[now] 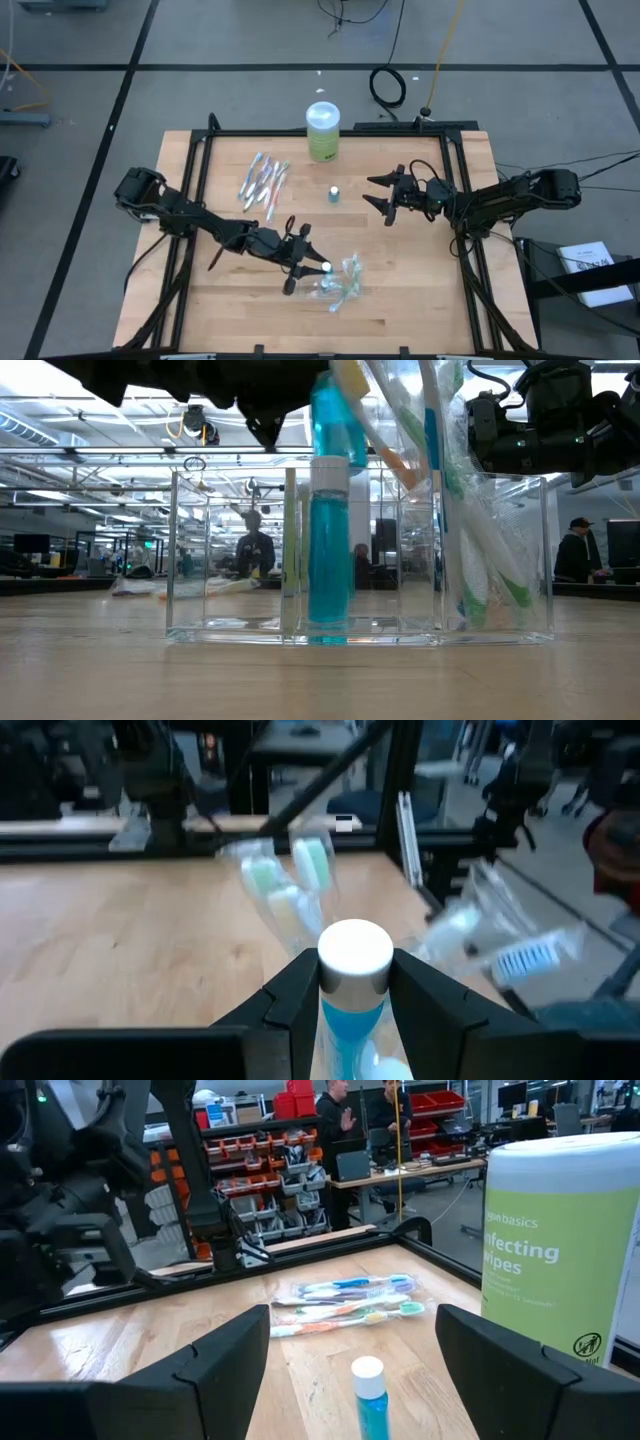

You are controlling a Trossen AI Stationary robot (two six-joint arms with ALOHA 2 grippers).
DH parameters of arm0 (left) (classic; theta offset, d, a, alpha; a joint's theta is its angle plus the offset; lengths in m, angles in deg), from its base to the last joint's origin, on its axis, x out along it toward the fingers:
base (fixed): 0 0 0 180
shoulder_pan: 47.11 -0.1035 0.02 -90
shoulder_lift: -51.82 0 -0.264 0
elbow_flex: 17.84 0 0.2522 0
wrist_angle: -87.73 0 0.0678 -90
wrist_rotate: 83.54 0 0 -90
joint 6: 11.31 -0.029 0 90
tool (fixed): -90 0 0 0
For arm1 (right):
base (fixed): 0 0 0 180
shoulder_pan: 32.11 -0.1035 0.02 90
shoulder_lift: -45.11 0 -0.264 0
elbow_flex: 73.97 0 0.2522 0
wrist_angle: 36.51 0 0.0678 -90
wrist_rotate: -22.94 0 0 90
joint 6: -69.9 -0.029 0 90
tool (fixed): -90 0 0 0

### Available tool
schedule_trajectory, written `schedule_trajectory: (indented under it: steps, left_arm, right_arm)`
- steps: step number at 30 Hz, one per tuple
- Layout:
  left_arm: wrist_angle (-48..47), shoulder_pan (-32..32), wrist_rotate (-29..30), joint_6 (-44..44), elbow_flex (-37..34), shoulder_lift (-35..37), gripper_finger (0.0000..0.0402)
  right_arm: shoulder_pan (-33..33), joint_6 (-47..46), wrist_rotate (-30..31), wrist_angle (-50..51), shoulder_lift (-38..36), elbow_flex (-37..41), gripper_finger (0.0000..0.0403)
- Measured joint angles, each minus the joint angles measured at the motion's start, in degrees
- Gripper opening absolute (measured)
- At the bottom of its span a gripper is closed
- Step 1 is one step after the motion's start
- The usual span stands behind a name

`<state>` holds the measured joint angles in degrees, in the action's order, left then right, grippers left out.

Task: Pick & Place toothbrushing station
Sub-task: Put the mouthwash into the transparent organizer

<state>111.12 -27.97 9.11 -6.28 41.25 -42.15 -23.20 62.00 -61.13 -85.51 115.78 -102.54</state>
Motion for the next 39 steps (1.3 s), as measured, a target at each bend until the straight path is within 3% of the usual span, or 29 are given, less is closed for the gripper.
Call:
schedule_trajectory:
  steps: [15,27,39]
  left_arm:
    - [2.9,-0.5,-1.6,1.1,0.0,-3.2,0.0117]
    - [-2.6,-0.5,-1.8,3.2,0.0,-3.2,0.0117]
    - [-6.5,-0.4,-1.5,-2.8,0.0,-3.2,0.0117]
  right_arm:
    - [0.0,0.0,0.0,-0.6,0.0,0.0,0.0279]
    - [0.0,0.0,0.0,-0.4,0.0,0.0,0.0279]
    - [0.0,0.0,0.0,-0.3,0.0,0.0,0.0279]
